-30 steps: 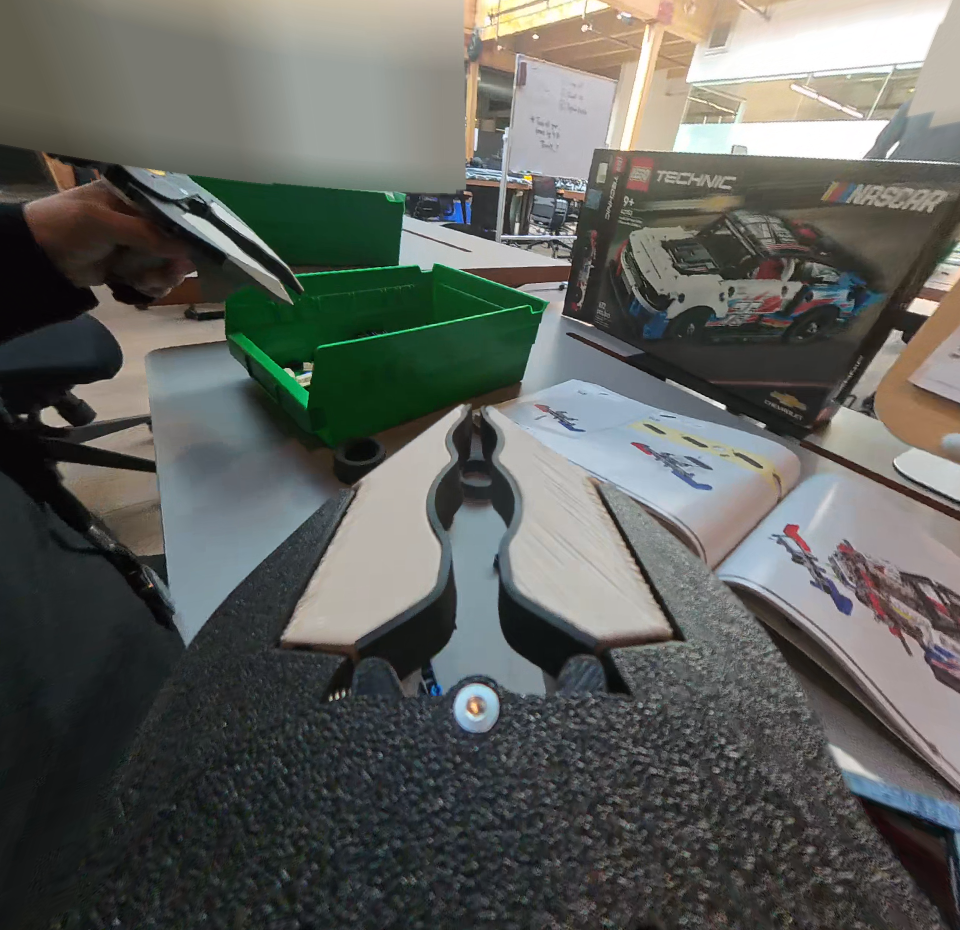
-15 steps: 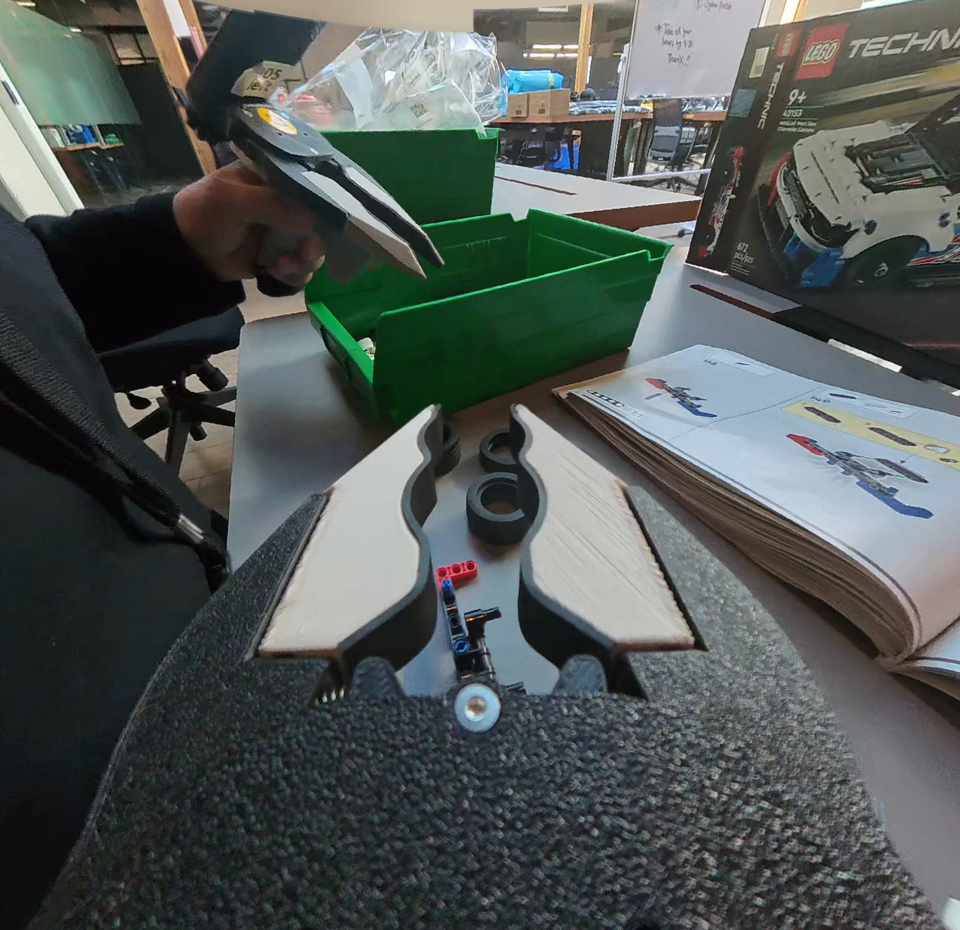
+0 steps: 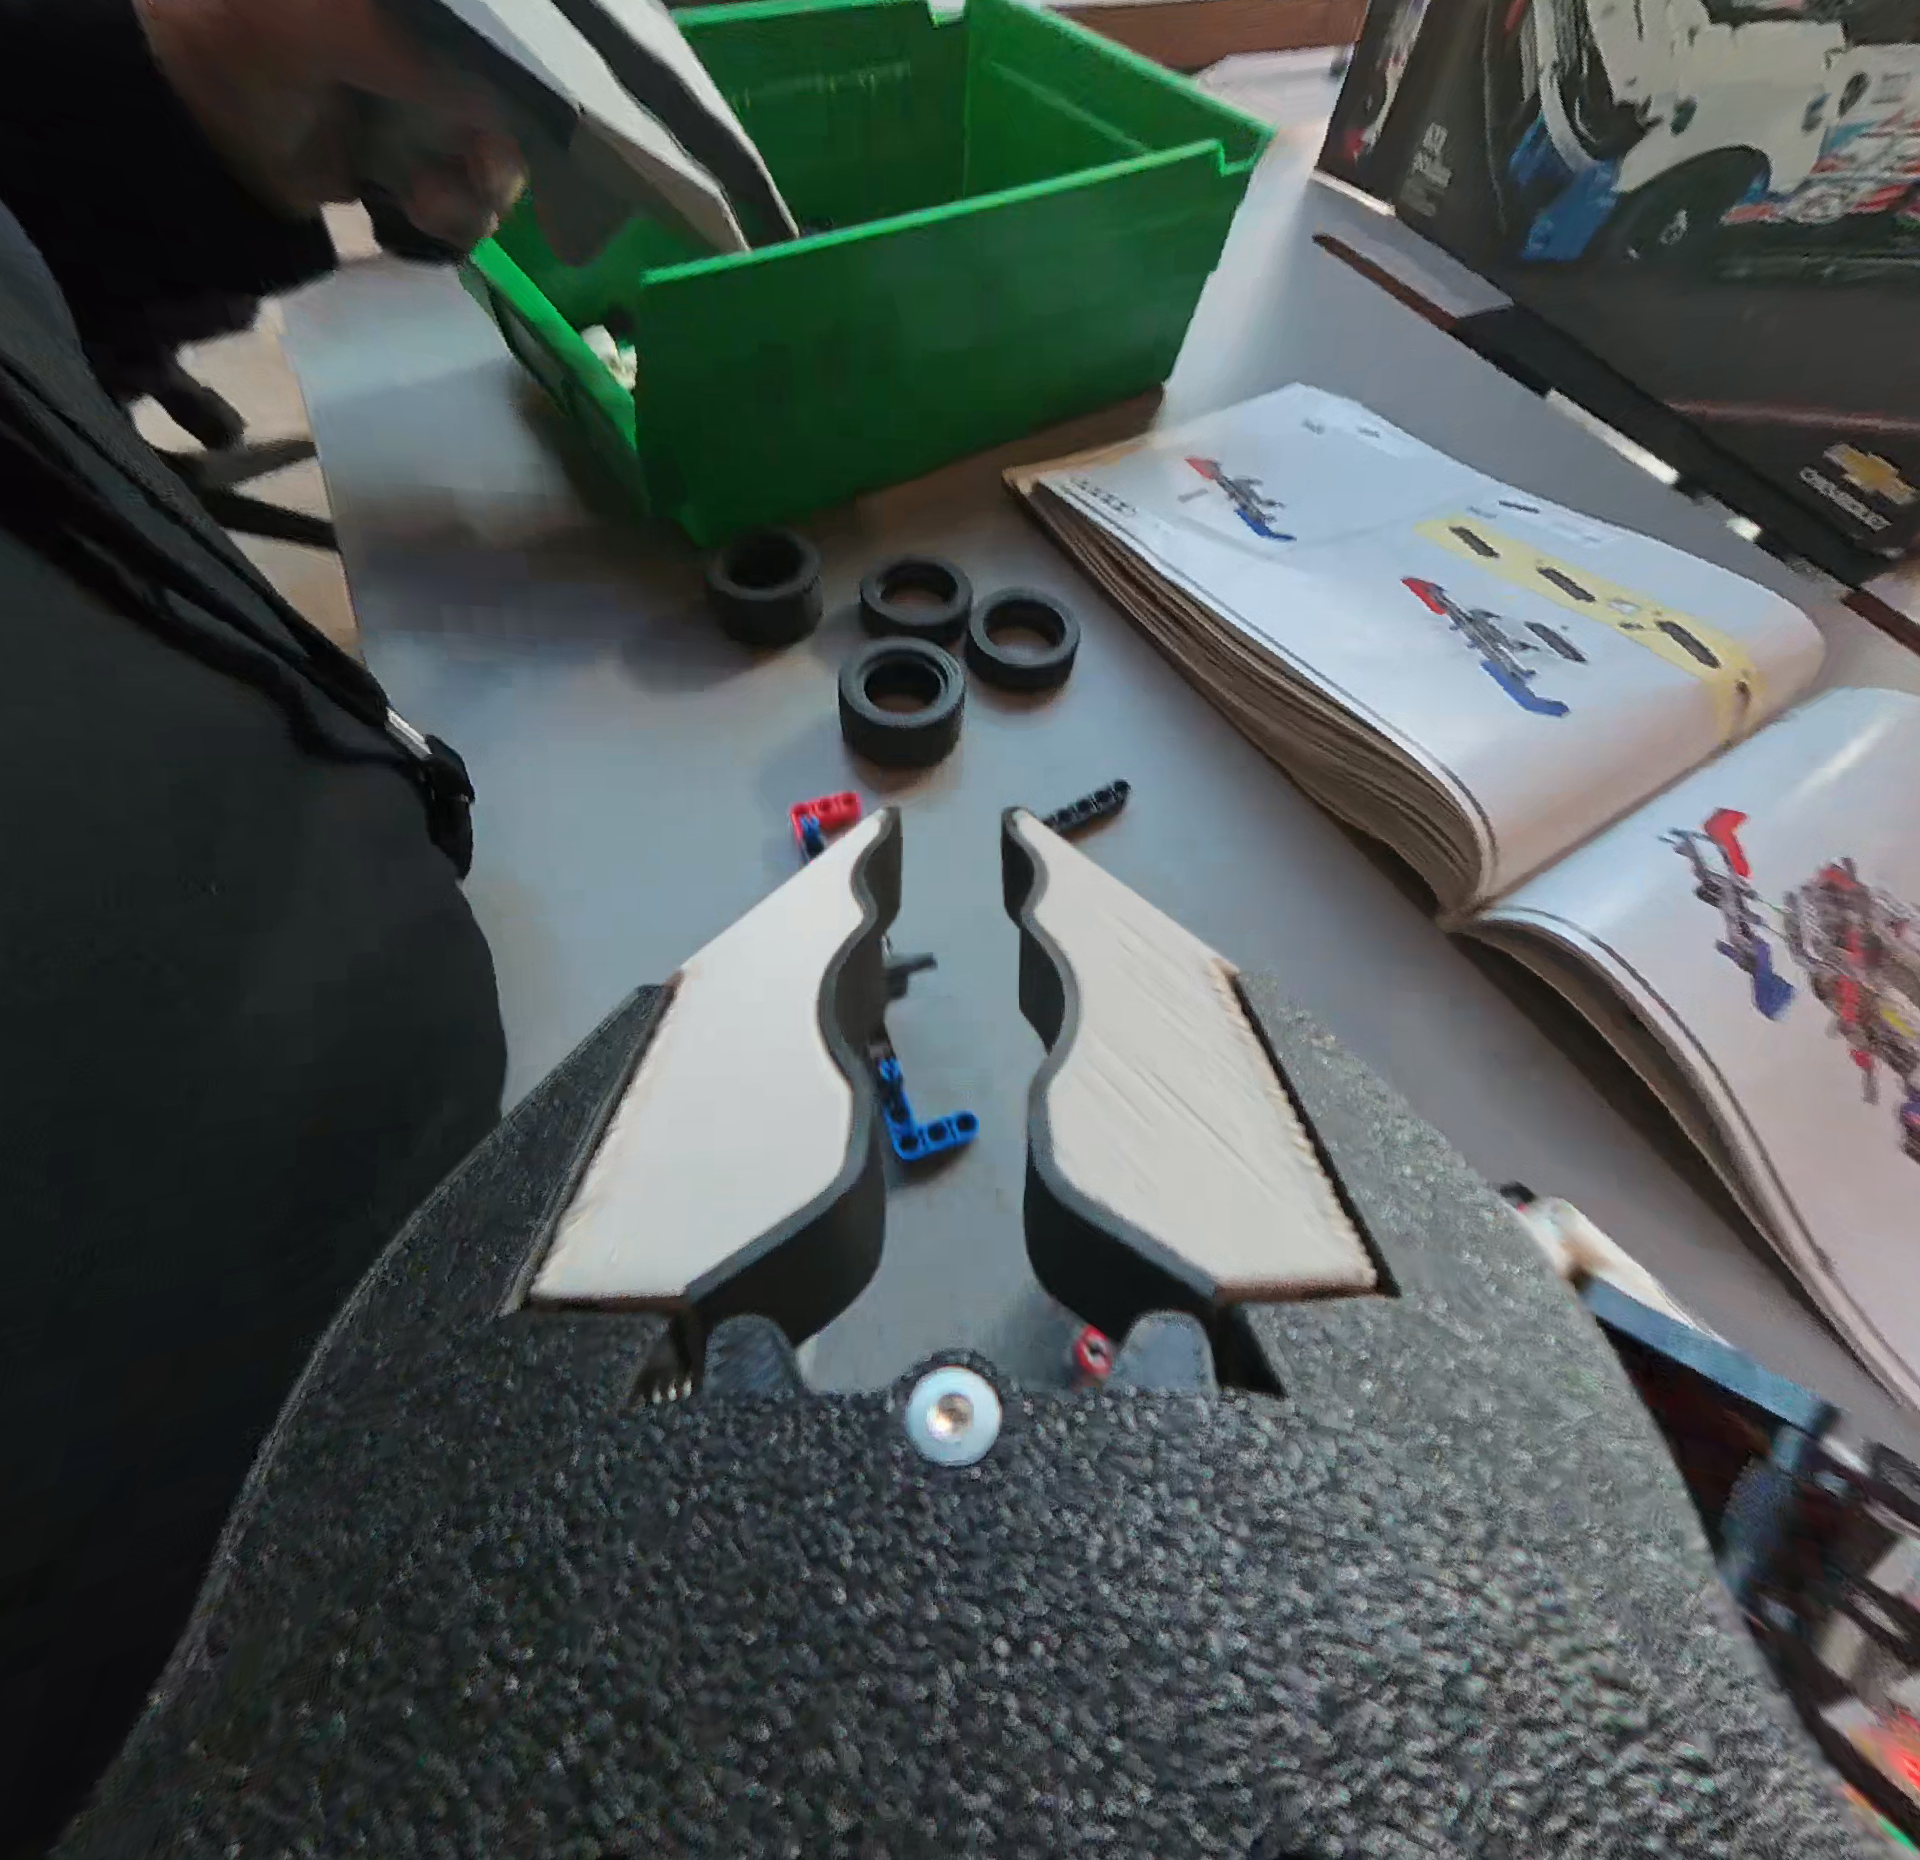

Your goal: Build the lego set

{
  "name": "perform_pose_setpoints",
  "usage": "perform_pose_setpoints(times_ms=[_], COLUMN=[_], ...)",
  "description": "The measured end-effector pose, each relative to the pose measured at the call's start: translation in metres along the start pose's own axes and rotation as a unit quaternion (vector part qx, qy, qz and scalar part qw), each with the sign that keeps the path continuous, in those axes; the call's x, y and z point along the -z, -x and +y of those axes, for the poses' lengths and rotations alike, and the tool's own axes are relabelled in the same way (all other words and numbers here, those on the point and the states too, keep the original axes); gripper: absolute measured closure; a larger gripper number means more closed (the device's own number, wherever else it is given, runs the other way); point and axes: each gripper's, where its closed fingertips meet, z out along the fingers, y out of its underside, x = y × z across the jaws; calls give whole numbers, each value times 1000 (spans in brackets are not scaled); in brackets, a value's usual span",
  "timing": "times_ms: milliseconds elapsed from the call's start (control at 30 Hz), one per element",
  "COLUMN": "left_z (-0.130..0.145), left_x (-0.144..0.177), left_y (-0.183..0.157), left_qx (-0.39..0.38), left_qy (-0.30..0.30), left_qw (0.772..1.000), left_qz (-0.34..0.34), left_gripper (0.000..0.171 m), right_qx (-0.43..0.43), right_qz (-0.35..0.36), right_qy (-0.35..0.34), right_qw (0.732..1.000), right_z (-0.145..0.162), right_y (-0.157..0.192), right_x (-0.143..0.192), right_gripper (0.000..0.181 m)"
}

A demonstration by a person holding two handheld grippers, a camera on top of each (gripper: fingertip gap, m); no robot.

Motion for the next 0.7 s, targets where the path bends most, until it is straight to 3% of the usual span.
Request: perform_pose_setpoints(times_ms=[133, 267, 433, 567, 700], left_z=[-1, 10, 24, 37, 53], left_x=[1, 18, 46, 57, 62], left_y=[0, 2, -1, -8, -14], left_qx=[24, 16, 37, 46, 55], left_qy=[-14, -23, -43, -44, -29], left_qw=[1000, 999, 998, 997, 997], left_qz=[10, -17, -33, -38, -46], left_gripper=[144, 145, 144, 145, 146], right_qx=[17, -24, -72, -82, -62], right_qz=[16, -13, -80, -141, -145], right_qy=[37, -61, -133, -131, -99], right_qw=[999, 998, 985, 978, 982], right_z=[-9, -50, -70, -75, -66], right_y=[-21, -18, 11, 45, 67], right_x=[22, 17, -28, -60, -81], right_gripper=[162, 165, 165, 163, 161])
